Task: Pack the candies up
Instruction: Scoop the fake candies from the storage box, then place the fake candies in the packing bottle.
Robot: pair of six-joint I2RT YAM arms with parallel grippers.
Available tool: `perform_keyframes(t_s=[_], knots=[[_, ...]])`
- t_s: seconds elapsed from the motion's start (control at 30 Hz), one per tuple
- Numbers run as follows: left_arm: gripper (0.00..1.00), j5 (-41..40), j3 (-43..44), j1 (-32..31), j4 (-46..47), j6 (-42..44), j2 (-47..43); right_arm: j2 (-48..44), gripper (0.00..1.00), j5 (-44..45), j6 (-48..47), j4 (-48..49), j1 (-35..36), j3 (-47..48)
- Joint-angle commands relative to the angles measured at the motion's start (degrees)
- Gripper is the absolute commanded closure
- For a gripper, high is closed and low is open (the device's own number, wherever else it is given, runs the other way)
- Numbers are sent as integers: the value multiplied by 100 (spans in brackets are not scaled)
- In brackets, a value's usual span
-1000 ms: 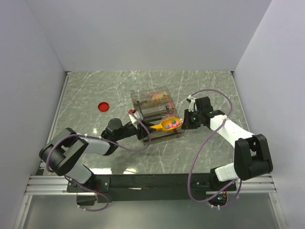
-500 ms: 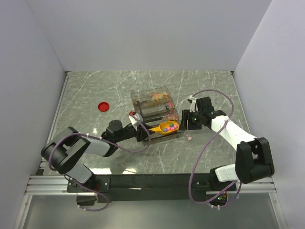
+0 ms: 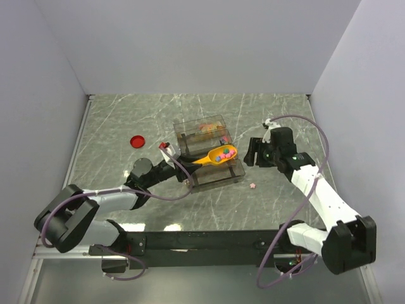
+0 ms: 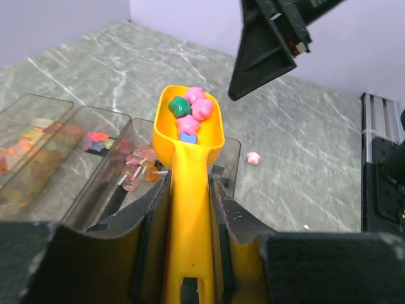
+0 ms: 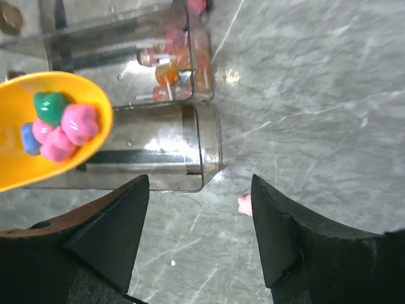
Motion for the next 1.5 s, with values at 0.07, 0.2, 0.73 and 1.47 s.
perform_keyframes(t_s=[0.07,0.2,0.73,1.47], knots=[[95,-431,124,133,-257,-229,-647,-800,26,384,302,-111,9,-145],[96,-661,352,299,-864,-281,-1130,-1230,25,244,461,-226,9,-312],[98,-907,1792,1723,-3701,280,-1870,-2199,18,-187,593,-226,193,-734],[98,-231,3402,3394,-5232,2275,-394,-2752,8,-328,558,310,905,-1191]])
